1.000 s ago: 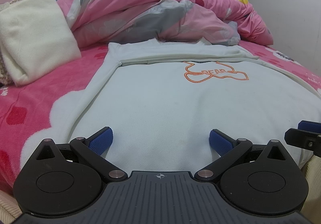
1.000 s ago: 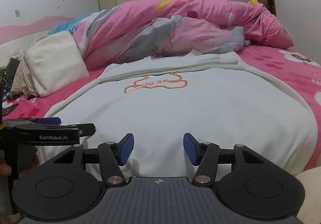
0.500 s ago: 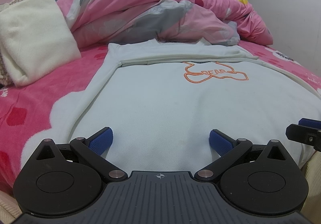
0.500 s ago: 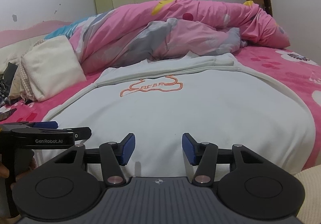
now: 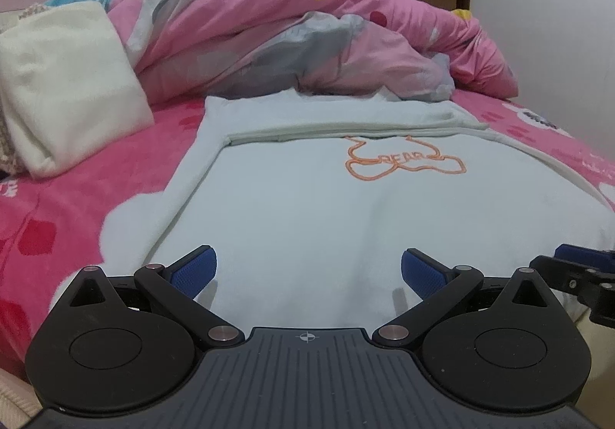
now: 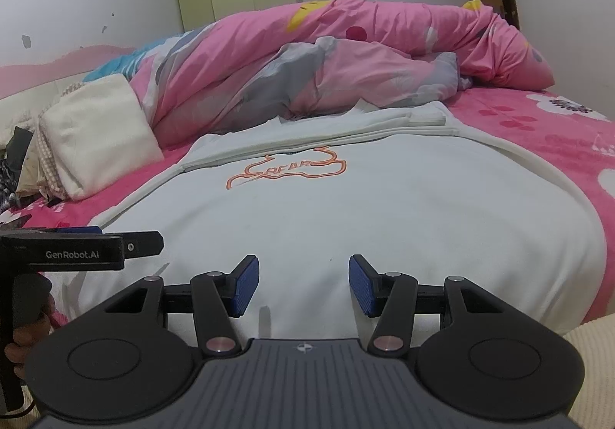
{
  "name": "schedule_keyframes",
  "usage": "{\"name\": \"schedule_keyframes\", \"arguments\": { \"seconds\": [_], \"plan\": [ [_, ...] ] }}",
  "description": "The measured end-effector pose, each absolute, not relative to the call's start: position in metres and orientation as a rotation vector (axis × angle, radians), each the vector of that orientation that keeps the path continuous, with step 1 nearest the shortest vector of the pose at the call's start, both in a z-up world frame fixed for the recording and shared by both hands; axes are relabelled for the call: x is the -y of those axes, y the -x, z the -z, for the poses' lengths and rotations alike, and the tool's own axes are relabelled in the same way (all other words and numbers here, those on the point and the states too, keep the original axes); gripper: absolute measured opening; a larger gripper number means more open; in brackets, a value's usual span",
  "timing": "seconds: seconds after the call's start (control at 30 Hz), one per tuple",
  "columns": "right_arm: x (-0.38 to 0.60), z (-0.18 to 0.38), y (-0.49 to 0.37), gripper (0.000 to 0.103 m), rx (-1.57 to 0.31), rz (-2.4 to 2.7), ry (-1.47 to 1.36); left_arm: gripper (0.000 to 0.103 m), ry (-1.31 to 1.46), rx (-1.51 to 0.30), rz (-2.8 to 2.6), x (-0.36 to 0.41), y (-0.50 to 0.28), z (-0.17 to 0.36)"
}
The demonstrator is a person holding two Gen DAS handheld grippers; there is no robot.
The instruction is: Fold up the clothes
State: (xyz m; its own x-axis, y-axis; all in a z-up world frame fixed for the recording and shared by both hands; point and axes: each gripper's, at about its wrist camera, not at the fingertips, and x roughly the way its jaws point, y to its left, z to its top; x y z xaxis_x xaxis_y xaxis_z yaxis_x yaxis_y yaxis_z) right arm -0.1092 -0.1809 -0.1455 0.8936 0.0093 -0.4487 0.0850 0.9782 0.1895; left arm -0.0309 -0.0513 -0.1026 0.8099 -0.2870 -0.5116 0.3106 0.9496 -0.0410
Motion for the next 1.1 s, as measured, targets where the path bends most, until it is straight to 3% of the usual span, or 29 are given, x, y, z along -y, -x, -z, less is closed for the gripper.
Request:
{"name": "schedule_keyframes", "arguments": {
  "seconds": [1.1],
  "plan": [
    [0.188, 0.147, 0.109, 0.054, -0.460, 0.035, -0.218, 0.103, -0.077, -0.609, 0.273, 0.054, 0.023, 0.112]
  ]
}}
